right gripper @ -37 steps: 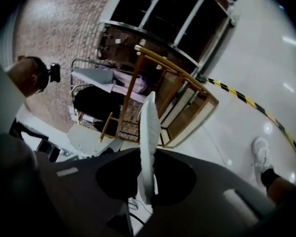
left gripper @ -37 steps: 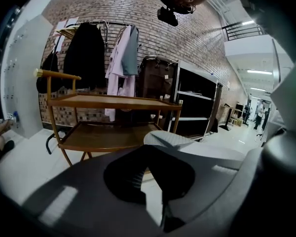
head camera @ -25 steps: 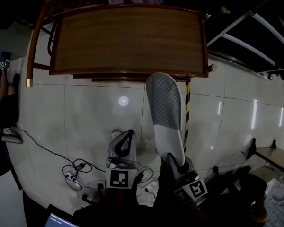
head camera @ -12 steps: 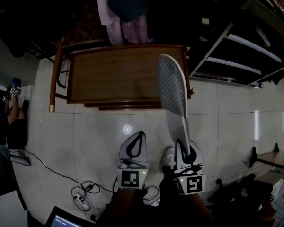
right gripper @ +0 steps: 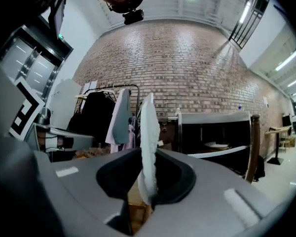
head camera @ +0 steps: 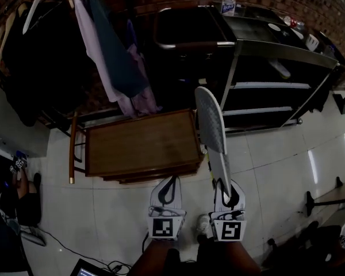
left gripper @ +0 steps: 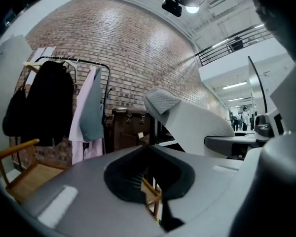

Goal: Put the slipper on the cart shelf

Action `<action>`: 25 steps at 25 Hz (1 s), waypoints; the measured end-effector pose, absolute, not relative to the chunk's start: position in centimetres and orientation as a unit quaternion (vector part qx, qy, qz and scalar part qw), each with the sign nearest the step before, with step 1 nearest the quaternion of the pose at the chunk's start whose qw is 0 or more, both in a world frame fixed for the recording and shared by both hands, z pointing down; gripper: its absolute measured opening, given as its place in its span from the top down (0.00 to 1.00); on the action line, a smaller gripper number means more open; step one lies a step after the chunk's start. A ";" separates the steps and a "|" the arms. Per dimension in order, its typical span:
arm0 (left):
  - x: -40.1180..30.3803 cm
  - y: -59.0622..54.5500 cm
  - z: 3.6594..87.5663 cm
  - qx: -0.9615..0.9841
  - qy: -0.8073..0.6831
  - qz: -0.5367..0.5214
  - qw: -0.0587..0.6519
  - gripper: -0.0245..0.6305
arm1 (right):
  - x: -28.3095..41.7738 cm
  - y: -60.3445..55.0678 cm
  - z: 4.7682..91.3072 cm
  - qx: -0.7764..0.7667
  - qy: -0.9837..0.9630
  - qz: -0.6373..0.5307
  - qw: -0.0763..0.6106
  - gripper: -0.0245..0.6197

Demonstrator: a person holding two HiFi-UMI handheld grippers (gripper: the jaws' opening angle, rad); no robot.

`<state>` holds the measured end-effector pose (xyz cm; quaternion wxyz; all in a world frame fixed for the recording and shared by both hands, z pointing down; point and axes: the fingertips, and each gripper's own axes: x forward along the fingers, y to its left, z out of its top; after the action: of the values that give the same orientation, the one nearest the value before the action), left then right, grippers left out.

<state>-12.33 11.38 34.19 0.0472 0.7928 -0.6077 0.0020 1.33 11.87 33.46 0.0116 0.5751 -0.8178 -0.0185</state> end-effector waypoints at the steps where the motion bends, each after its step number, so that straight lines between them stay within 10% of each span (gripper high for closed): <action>1: -11.4 10.7 33.2 0.797 -0.603 -0.001 0.039 0.94 | 2.4 11.5 32.9 0.581 -0.814 -0.024 0.010 0.86; 25: 5.2 1.6 29.4 0.819 -0.574 -0.015 -0.005 0.94 | 22.3 2.6 34.7 0.650 -0.755 -0.019 0.090 0.86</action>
<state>5.21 1.58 29.40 -0.0049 0.8187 -0.5740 -0.0145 22.25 2.64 34.70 0.0896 0.6496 -0.7548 -0.0194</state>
